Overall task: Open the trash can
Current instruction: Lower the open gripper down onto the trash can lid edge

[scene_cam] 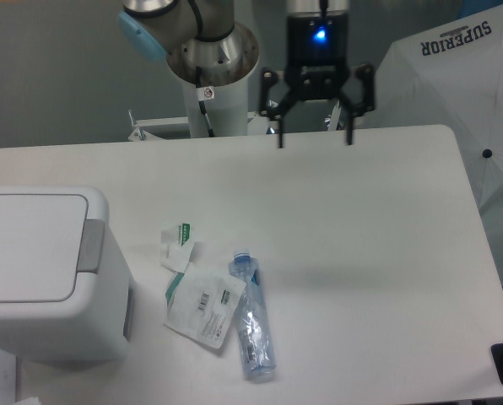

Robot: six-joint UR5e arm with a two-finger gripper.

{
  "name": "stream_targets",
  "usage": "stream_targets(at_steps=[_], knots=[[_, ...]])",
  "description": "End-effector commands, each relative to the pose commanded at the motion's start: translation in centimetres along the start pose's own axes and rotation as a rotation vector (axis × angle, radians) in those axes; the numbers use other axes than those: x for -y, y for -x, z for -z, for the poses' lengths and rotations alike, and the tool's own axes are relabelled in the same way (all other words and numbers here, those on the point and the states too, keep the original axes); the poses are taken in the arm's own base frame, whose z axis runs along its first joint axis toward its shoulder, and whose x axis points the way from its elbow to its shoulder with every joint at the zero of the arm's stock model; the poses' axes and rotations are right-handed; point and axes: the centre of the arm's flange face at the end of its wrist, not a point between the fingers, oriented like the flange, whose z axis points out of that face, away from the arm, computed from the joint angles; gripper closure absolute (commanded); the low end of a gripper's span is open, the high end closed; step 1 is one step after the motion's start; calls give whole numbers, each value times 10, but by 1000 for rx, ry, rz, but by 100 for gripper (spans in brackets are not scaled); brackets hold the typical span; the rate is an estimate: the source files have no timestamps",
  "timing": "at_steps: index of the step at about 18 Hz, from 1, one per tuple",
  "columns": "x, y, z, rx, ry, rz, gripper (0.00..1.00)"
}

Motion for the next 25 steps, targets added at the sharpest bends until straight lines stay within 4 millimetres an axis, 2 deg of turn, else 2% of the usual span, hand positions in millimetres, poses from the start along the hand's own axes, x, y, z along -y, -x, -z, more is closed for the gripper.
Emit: stream_targets(at_steps=[4, 8, 13, 15, 20, 22, 25], knots=[[18, -37, -31, -47, -17, 8, 0], [41, -61, -54, -78, -32, 32, 0], [67, -101, -99, -8, 17, -20, 0], [74, -108, -111, -2, 25, 16, 0], [70, -120, -120, -16, 38, 23, 0], [66, -132, -121, -27, 44, 47, 0], [64, -134, -121, -28, 48, 83, 0]])
